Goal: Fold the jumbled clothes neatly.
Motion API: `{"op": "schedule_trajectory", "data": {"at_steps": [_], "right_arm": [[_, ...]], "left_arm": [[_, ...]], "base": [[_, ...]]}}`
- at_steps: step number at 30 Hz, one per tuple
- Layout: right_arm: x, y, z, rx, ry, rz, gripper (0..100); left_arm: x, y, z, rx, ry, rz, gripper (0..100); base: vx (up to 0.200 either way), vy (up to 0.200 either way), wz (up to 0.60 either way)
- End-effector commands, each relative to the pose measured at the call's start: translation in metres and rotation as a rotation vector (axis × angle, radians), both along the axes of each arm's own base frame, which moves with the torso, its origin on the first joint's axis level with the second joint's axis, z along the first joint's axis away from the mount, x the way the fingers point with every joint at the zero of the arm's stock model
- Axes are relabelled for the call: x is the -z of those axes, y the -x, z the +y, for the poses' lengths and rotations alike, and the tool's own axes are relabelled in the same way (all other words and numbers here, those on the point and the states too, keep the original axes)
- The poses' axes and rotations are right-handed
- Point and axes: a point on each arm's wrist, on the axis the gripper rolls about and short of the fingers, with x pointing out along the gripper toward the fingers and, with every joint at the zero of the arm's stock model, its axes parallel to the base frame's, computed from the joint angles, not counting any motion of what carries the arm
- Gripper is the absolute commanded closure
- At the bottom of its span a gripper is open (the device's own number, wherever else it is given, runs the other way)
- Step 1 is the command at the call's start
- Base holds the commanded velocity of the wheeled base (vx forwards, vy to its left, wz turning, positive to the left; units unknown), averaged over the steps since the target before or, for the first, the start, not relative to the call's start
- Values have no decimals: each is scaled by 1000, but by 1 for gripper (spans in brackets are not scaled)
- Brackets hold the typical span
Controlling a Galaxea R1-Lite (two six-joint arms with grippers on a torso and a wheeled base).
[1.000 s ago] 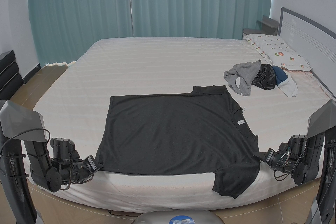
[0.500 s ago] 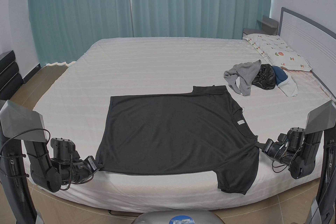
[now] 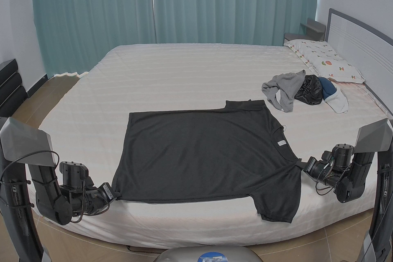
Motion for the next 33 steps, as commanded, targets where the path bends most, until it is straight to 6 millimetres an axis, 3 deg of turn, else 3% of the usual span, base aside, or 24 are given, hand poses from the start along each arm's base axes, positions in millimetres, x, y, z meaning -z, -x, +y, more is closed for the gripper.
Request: {"op": "schedule_trajectory", "data": {"at_steps": [1,3,4,7,12,19,25,33], "right_arm": [[-1,-3,0,1,2,-11,100],[0,-3,0,1,2,-9,100],[0,-2,0,1,1,-6,0],[1,1,1,2,2,5,0],[-16,14,-5,11,-4,-4,0],[-14,41,-6,10,-10,69,0],[-17,70,7,-65,-33,119,0],[-10,78,16,-102,-24,156,0]], "left_arm": [[0,0,0,-4,-5,-1,100],[0,0,0,-5,-6,-1,100],[0,0,-1,-3,-6,-1,100],[0,0,-1,-3,-6,-10,100],[-1,0,0,-6,-5,-13,100],[-1,0,0,-6,-5,-11,100],[0,1,0,-6,-5,-7,100],[0,1,0,-6,-6,-7,100]], "base": [[0,0,0],[0,0,0],[0,0,0],[0,0,0],[0,0,0],[0,0,0],[0,0,0],[0,0,0]]}}
